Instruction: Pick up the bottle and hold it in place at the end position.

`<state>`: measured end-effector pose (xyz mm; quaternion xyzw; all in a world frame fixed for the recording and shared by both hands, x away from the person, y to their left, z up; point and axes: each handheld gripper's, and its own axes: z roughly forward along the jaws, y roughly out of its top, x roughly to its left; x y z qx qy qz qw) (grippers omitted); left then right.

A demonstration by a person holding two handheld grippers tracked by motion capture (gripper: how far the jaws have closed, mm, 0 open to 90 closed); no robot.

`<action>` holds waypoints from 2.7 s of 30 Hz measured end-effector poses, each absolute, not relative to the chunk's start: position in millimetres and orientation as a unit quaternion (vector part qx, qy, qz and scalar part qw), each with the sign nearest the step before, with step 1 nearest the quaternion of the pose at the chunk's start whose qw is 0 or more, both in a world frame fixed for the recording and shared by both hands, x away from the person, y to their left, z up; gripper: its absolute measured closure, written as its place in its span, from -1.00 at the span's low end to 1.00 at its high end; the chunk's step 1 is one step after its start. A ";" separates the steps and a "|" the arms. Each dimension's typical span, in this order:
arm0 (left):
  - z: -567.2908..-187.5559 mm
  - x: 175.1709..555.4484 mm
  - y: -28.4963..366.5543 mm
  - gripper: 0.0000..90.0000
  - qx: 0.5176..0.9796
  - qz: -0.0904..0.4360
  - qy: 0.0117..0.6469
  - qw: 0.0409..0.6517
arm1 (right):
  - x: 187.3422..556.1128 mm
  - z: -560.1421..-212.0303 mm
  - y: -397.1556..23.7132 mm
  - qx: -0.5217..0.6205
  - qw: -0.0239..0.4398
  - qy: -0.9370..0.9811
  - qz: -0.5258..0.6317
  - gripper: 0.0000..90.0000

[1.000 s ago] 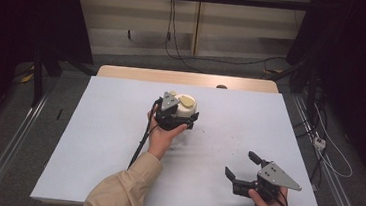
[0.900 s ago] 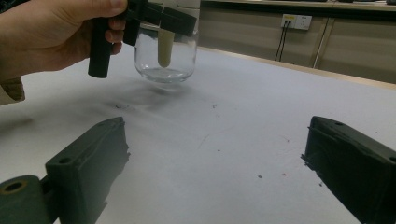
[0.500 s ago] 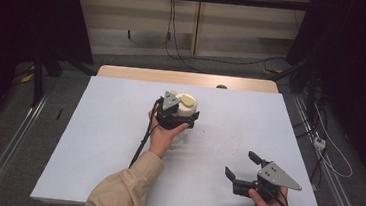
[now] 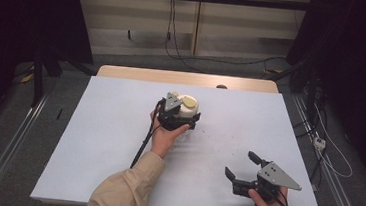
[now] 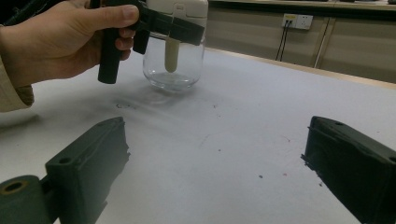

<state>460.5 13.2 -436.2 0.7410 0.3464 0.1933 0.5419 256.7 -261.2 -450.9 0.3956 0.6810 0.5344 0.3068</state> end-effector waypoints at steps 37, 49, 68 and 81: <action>-446.8 461.6 13.0 -0.86 0.742 0.198 0.347 0.538 | 256.8 -451.0 -261.4 0.394 0.306 0.682 0.534 -0.88; -449.2 460.0 11.5 -0.86 0.745 0.203 0.339 0.537 | 256.5 -450.9 -261.5 0.395 0.304 0.682 0.535 -0.88; -454.7 455.8 18.9 -0.86 0.738 0.193 0.338 0.552 | 256.7 -451.0 -260.4 0.393 0.303 0.685 0.534 -0.88; -458.0 453.6 22.5 -0.87 0.737 0.197 0.328 0.557 | 258.3 -451.3 -257.7 0.395 0.296 0.687 0.534 -0.88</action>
